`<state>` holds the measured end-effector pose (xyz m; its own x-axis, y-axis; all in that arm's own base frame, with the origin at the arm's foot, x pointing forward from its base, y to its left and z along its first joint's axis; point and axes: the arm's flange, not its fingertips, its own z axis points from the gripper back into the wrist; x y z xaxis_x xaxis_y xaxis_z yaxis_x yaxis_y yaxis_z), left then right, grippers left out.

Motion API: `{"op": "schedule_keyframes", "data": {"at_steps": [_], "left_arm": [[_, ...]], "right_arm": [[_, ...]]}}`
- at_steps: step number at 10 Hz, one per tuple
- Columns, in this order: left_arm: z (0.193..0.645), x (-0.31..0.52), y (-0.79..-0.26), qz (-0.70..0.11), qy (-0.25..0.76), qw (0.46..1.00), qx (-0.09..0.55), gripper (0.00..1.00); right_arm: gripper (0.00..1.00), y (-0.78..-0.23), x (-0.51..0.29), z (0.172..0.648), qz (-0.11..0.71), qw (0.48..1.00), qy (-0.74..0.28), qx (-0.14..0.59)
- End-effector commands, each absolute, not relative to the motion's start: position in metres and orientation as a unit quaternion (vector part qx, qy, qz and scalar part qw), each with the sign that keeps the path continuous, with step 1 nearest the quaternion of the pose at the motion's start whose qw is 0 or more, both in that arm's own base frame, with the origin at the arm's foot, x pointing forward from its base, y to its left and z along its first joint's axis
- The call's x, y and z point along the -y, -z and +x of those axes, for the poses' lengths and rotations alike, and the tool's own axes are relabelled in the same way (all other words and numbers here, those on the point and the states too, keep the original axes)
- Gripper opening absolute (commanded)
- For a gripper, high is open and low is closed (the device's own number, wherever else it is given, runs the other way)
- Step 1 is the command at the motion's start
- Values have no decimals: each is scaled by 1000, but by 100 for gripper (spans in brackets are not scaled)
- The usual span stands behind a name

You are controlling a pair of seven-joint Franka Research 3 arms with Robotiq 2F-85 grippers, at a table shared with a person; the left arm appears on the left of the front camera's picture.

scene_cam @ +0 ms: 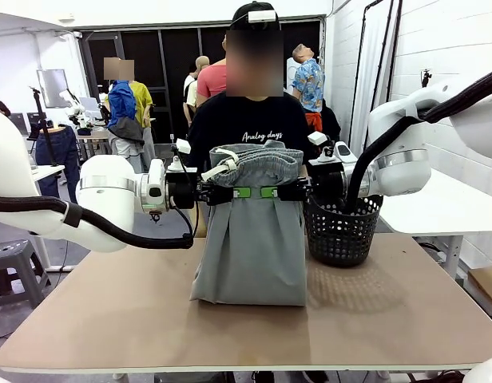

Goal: Fold the training pants.
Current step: Fold the Training pants in half.

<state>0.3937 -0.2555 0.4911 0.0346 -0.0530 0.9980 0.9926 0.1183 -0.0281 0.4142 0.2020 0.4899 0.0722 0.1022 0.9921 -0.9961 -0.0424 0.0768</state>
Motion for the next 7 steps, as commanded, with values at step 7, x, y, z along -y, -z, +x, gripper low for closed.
{"op": "schedule_keyframes", "data": {"at_steps": [7], "left_arm": [[394,255,-493,-464,473,552,506,0]], "right_arm": [[0,-491,-202,415,505,531,-515,445]]}}
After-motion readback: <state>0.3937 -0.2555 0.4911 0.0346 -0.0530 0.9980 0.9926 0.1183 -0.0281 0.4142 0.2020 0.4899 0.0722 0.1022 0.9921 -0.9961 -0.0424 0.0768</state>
